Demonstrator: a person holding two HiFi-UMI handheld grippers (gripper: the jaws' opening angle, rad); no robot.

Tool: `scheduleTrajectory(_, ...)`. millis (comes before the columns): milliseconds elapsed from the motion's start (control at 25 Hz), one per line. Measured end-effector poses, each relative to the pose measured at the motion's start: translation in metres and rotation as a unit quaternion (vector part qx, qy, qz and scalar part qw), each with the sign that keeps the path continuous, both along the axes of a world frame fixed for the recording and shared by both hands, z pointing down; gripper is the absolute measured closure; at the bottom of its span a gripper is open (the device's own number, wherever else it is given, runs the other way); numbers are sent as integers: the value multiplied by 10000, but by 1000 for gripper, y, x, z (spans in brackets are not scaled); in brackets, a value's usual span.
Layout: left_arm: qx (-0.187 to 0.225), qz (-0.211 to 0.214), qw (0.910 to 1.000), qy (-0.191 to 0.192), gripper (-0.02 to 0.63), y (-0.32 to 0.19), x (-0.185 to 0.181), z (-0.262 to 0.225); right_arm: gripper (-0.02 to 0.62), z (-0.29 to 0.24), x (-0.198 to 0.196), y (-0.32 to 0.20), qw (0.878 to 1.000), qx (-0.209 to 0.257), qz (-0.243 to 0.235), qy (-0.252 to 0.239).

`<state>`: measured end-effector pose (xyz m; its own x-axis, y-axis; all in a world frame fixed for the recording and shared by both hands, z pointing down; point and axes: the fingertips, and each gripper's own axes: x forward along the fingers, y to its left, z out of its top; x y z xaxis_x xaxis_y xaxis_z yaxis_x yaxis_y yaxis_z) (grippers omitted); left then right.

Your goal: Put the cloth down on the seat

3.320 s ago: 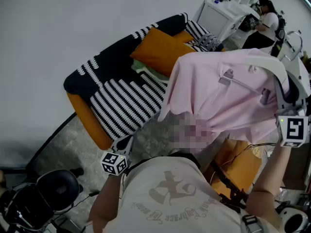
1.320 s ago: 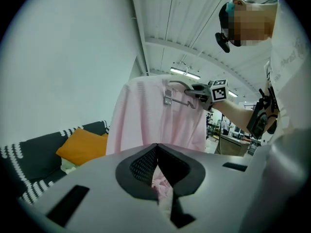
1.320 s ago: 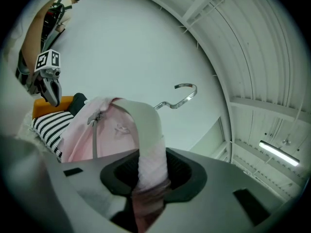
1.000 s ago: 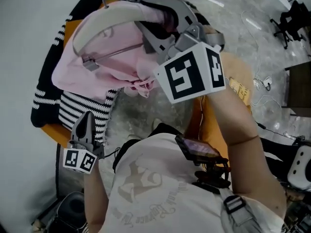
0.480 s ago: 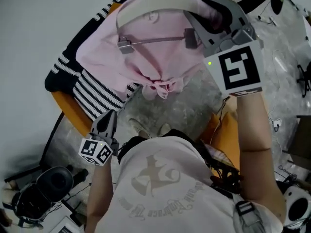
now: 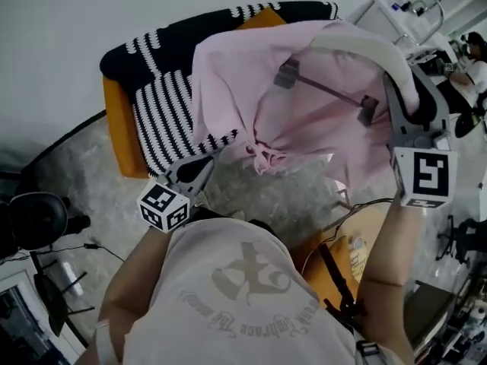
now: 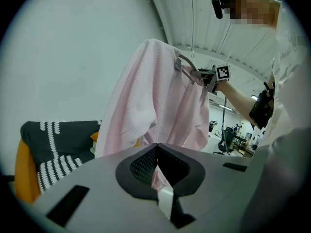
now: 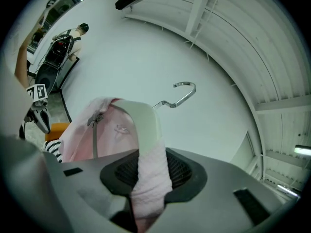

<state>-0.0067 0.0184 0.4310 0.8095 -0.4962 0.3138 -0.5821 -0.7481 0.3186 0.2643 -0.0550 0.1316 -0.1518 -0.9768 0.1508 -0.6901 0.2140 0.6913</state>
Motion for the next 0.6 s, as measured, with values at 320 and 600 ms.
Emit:
scheduleTrajectory(320, -82, -380, 9992, 73, 595, -36, -59, 13, 460, -19, -68, -52, 9990, 129, -356, 240)
scheduleTrajectory(600, -114, -546, 9982, 240, 595, -64, -107, 25, 460, -30, -131, -91, 9978, 197, -554, 320)
